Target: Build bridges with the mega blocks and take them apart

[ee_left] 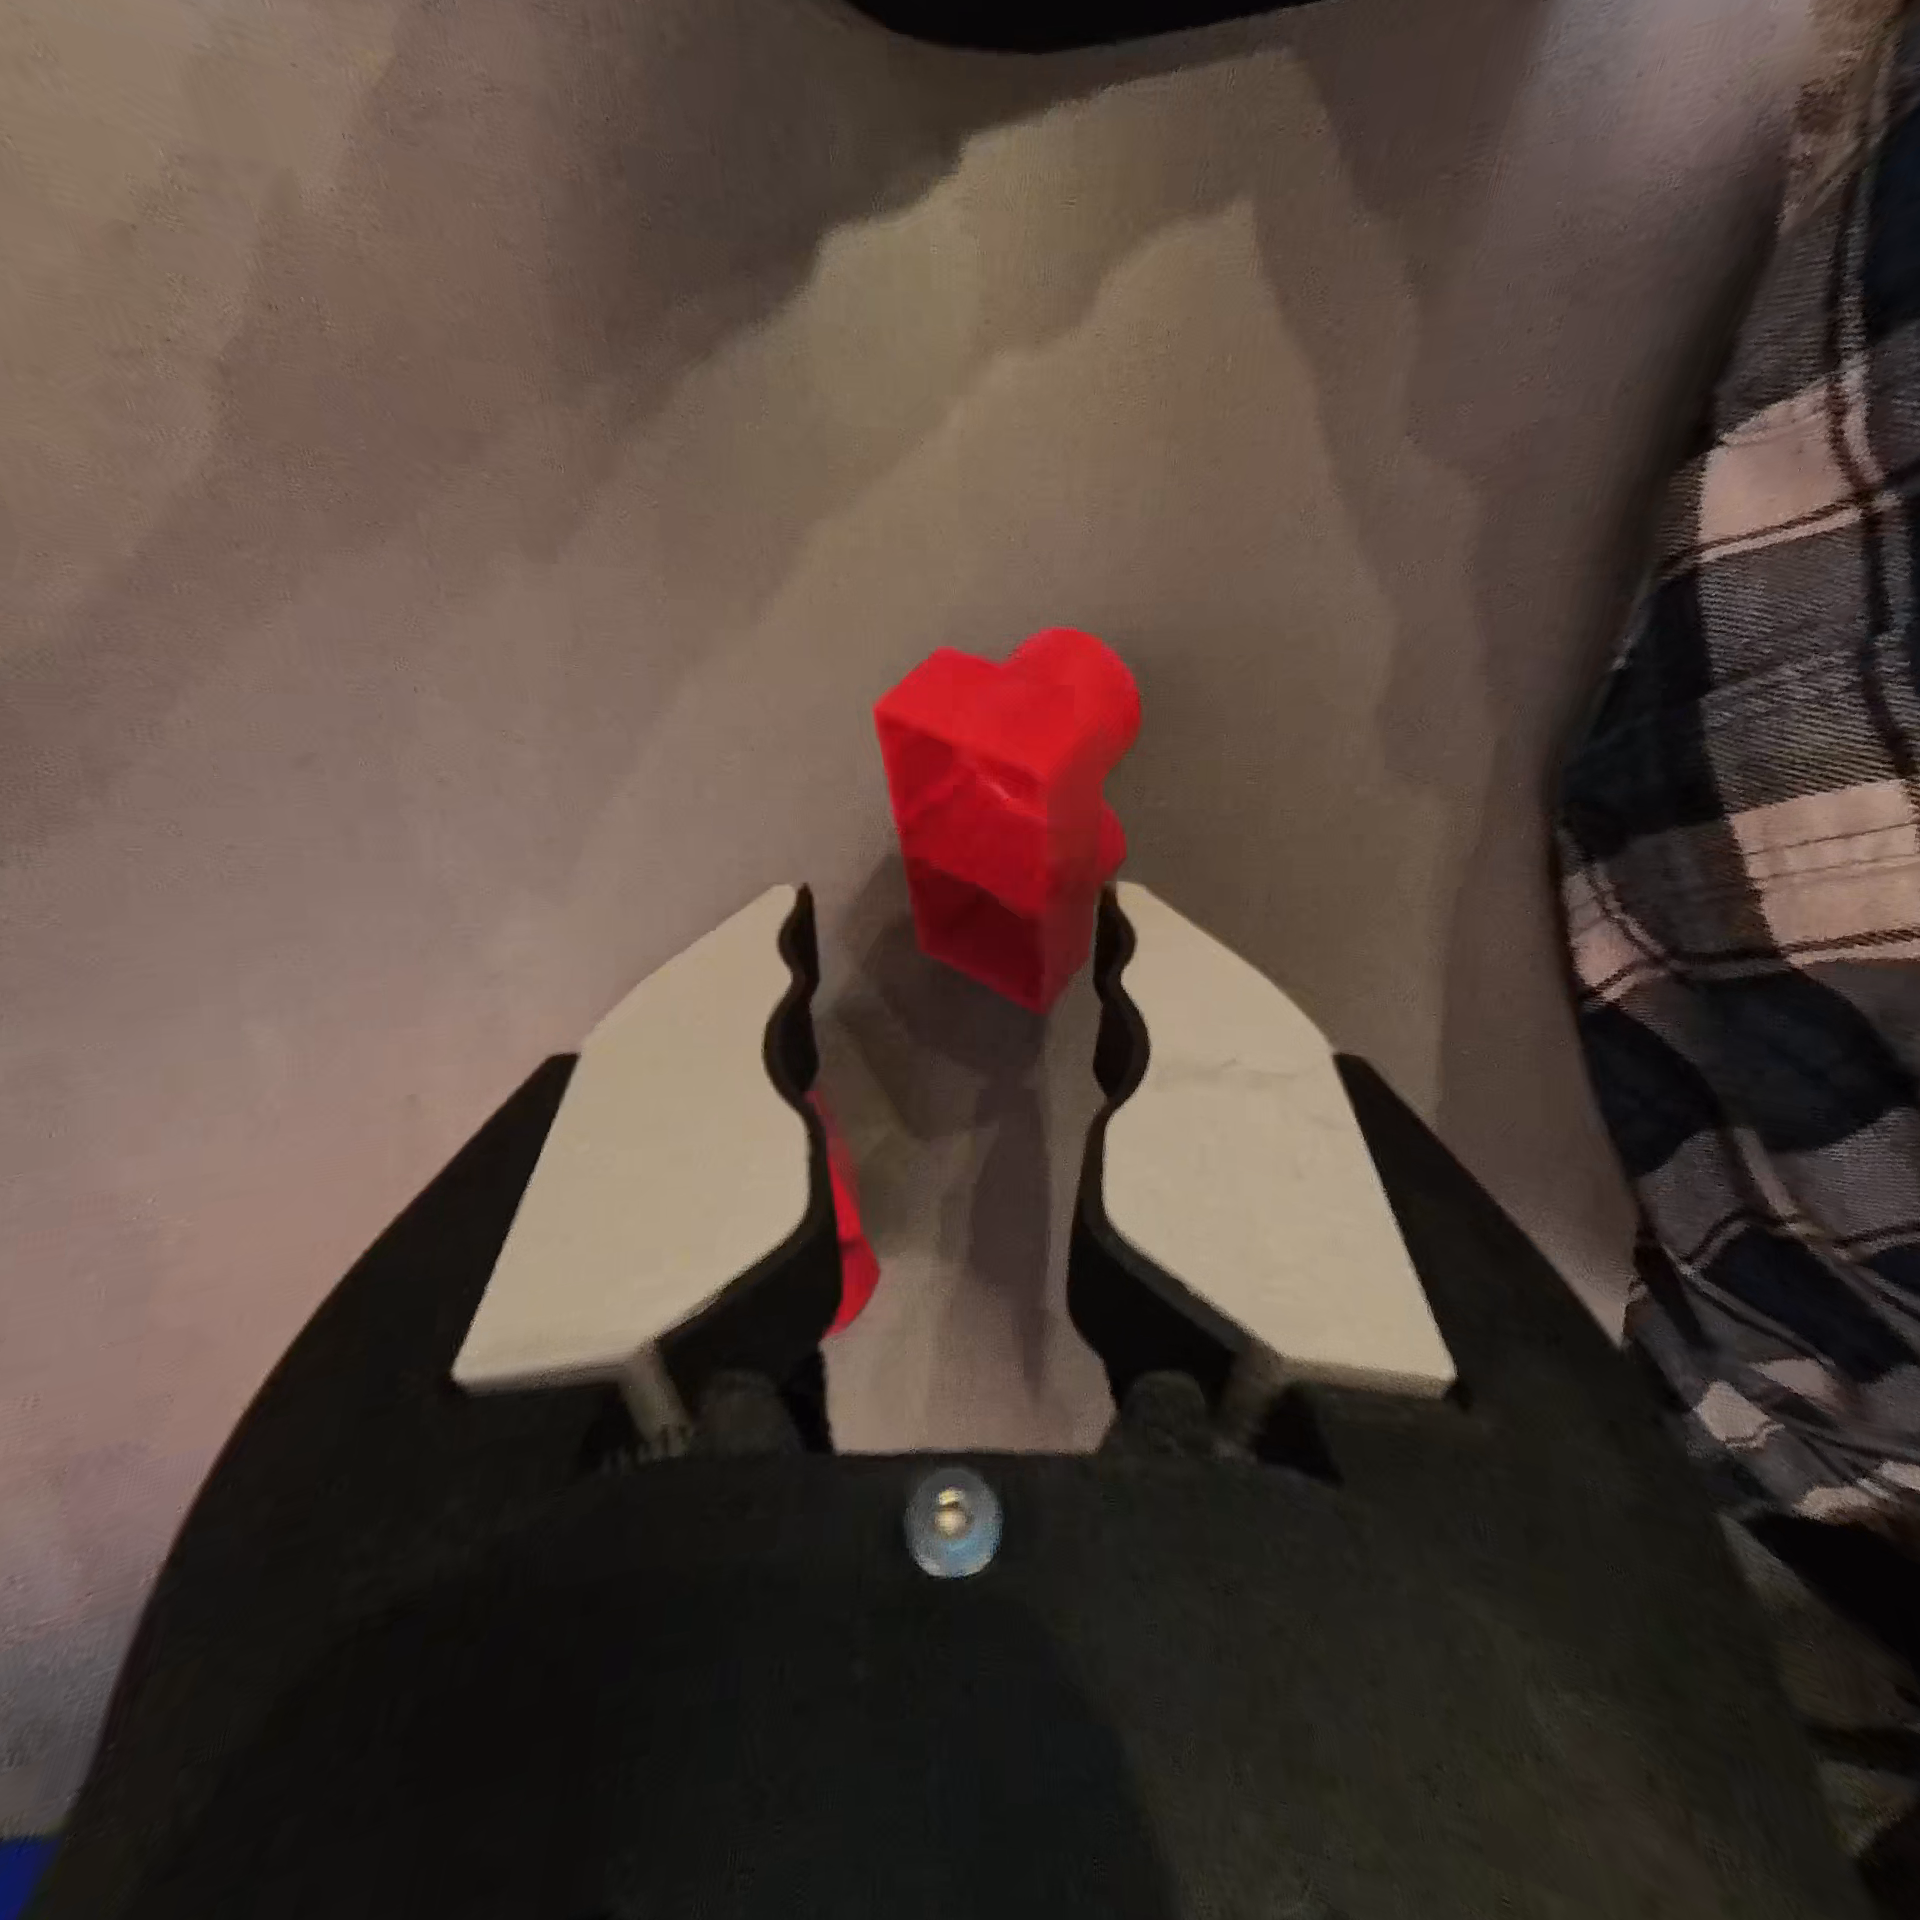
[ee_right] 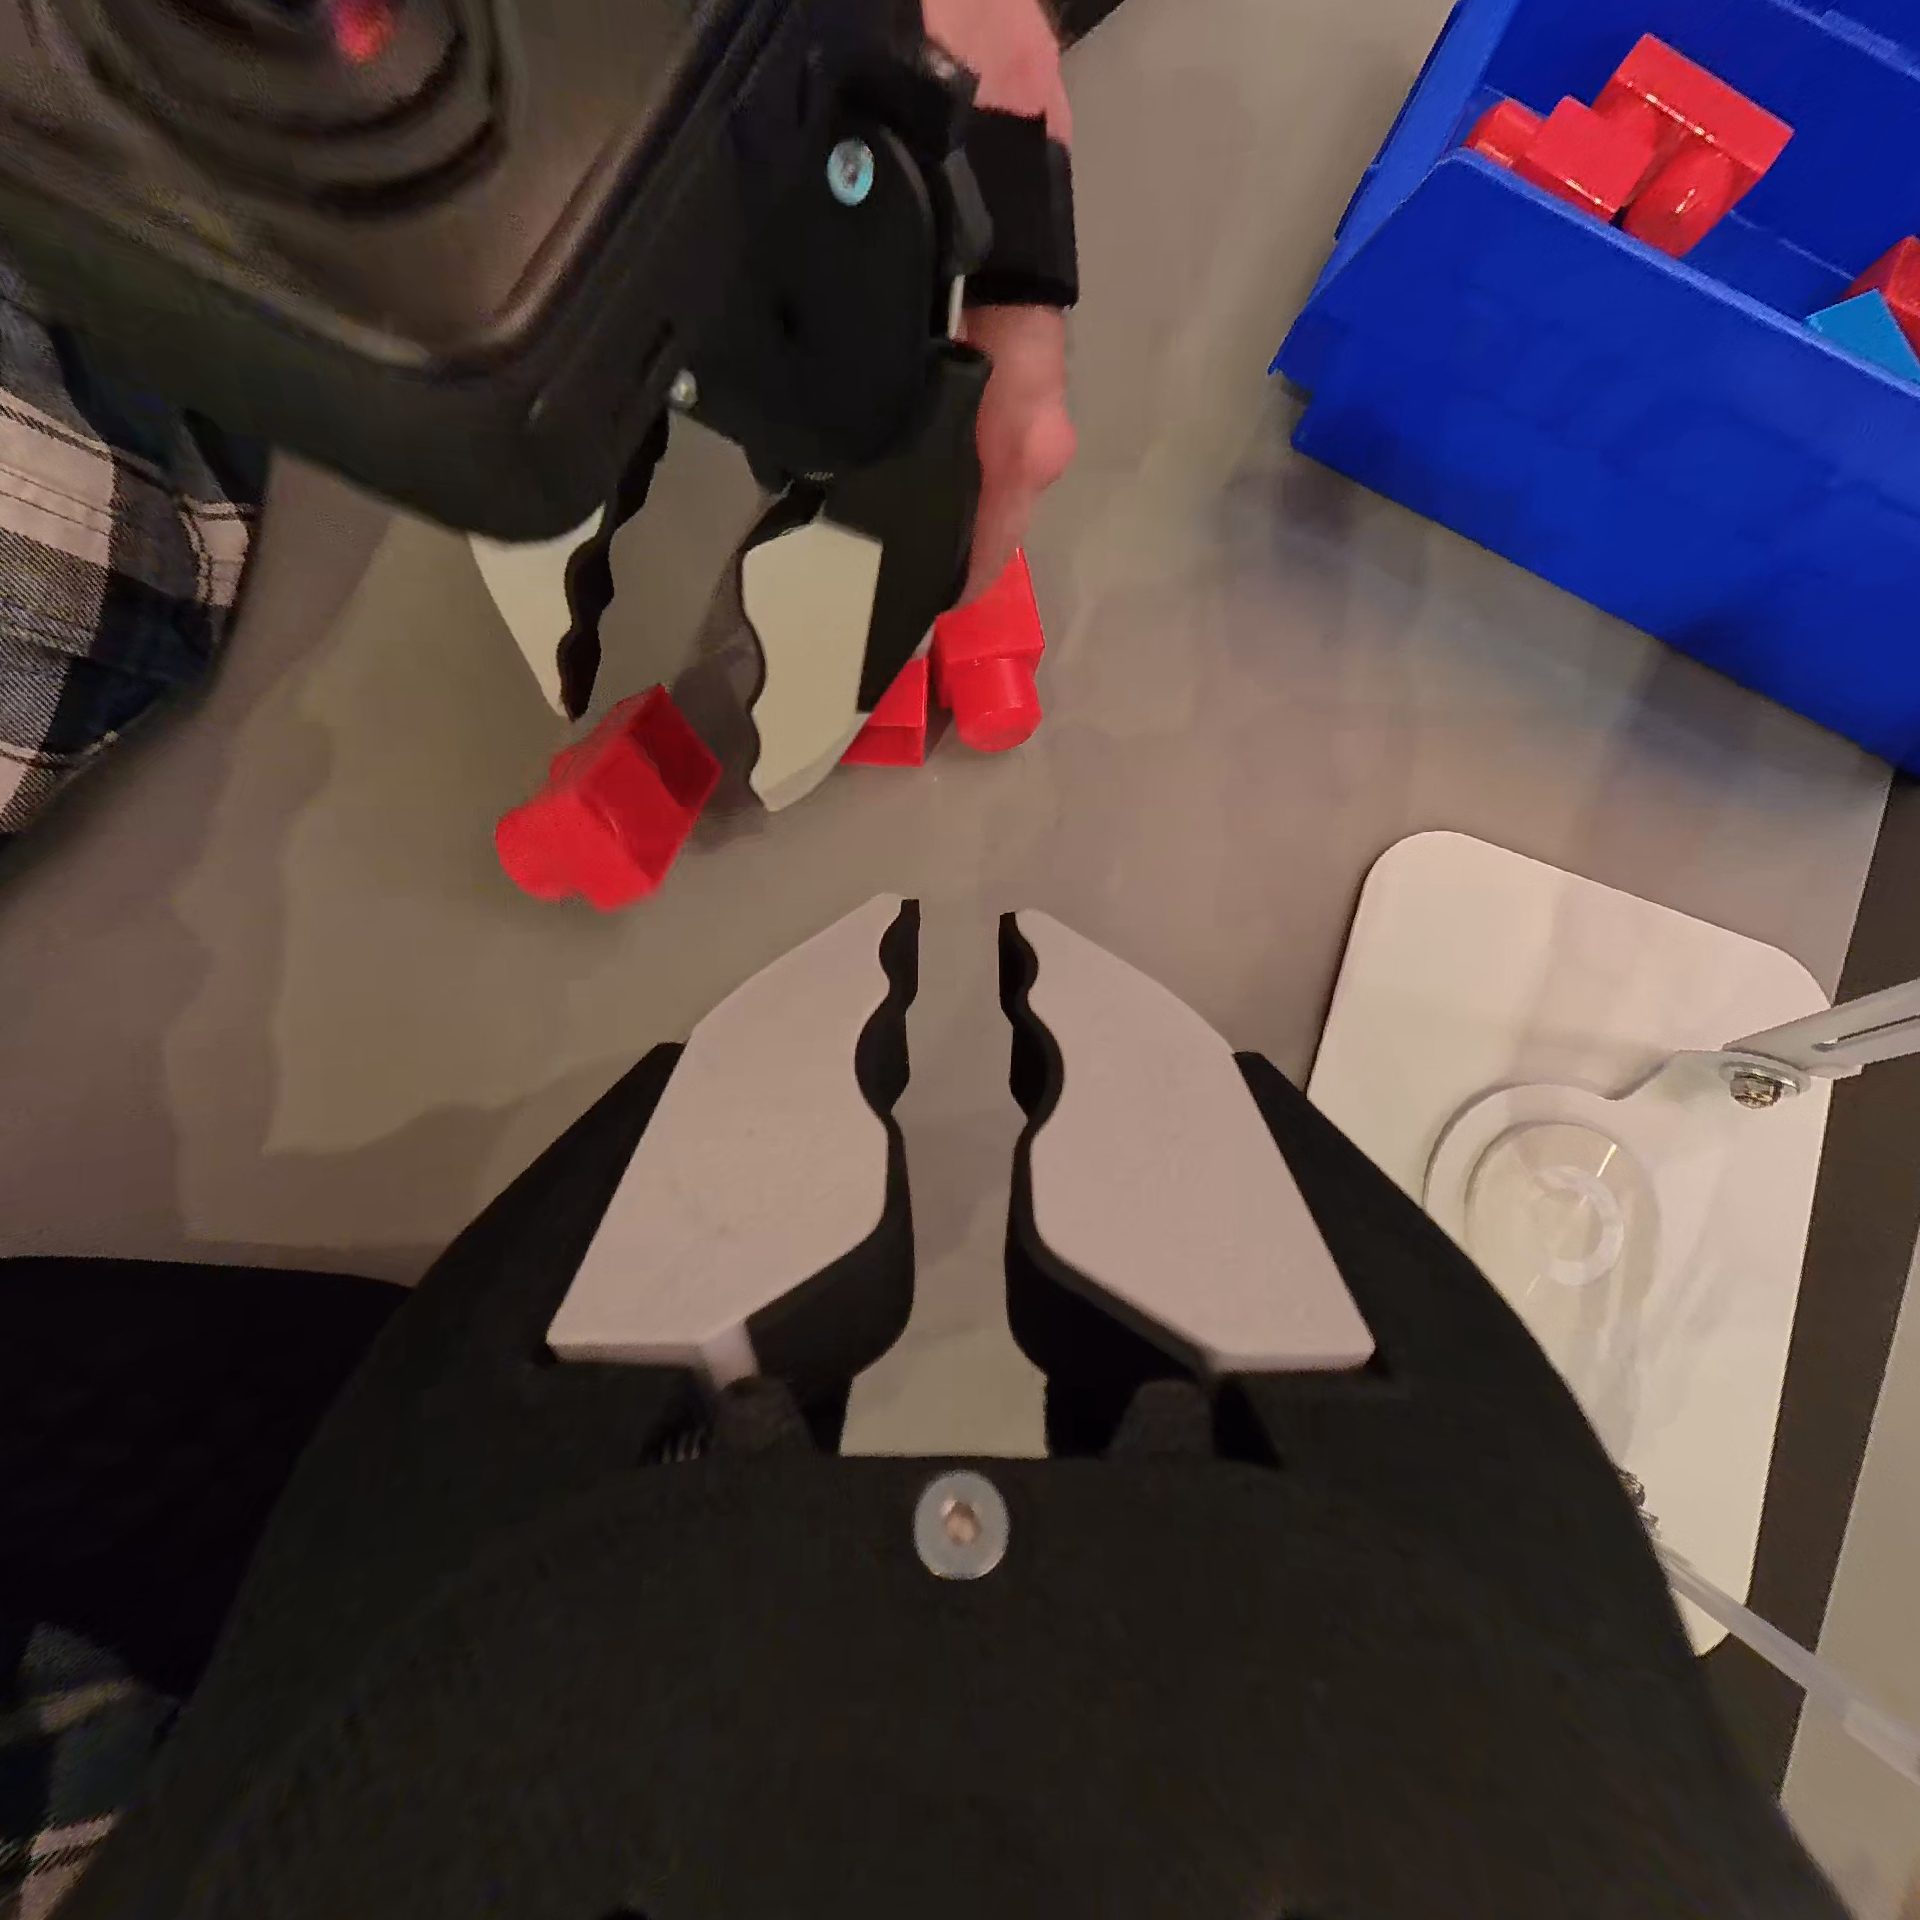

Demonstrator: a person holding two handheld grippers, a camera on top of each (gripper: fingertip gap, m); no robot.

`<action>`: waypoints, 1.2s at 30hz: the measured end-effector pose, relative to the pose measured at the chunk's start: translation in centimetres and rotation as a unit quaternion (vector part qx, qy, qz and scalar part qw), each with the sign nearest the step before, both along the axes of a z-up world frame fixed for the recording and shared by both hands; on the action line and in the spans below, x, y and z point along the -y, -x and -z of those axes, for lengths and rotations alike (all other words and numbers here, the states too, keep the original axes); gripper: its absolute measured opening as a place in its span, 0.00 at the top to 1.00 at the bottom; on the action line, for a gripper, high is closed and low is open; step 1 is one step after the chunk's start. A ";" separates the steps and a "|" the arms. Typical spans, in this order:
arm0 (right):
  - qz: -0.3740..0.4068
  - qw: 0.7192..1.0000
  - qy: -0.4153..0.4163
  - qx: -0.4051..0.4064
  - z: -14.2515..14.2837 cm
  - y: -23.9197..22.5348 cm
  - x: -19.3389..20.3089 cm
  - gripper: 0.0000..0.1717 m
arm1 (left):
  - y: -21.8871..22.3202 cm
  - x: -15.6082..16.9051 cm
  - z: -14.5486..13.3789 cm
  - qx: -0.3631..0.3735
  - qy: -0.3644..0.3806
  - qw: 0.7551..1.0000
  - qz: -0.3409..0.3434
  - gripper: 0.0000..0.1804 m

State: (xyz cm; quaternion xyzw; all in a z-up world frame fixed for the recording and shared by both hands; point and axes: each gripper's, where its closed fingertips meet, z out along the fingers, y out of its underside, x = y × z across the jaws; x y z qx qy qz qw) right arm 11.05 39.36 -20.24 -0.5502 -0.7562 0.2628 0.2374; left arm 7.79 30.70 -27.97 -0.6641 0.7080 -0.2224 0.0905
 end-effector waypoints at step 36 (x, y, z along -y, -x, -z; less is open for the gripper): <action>-0.020 0.994 0.010 0.106 9.1 7.9 4.3 0.80 | 10.7 -7.7 0.0 0.008 -0.136 0.969 -0.208 0.67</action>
